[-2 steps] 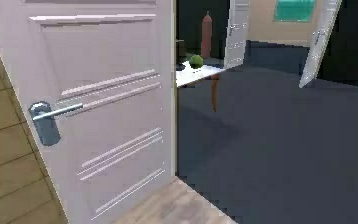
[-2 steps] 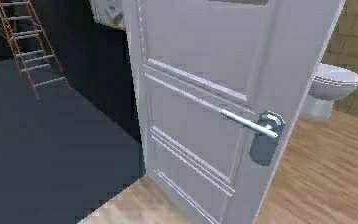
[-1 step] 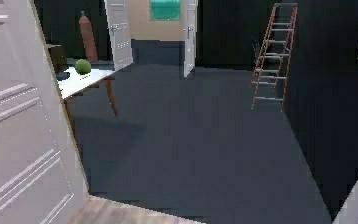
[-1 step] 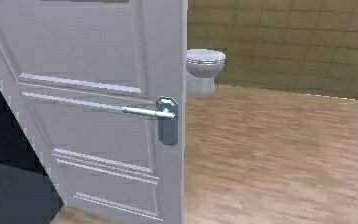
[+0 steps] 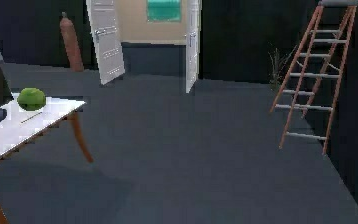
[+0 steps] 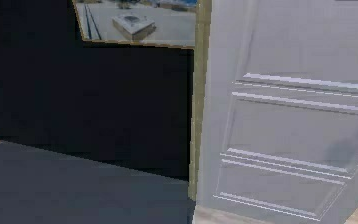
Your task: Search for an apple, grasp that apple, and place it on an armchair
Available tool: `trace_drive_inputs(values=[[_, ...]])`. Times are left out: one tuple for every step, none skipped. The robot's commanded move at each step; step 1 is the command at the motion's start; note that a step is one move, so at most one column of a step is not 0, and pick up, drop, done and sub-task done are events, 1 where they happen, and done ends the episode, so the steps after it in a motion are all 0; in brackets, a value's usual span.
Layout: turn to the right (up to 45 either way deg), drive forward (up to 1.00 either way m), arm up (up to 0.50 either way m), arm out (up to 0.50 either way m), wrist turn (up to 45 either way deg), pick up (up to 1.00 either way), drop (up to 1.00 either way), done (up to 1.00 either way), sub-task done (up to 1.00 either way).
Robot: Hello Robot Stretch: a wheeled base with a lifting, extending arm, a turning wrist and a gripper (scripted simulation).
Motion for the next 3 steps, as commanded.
trace_drive_inputs(values=[[3.0, 0.0, 0.0, 0.0, 0.0, 0.0, 0.0, 0.0, 0.0], [0.0, 0.2, 0.0, 0.0, 0.0, 0.0, 0.0, 0.0, 0.0], [-9.0, 0.0, 0.0, 0.0, 0.0, 0.0, 0.0, 0.0, 0.0]])
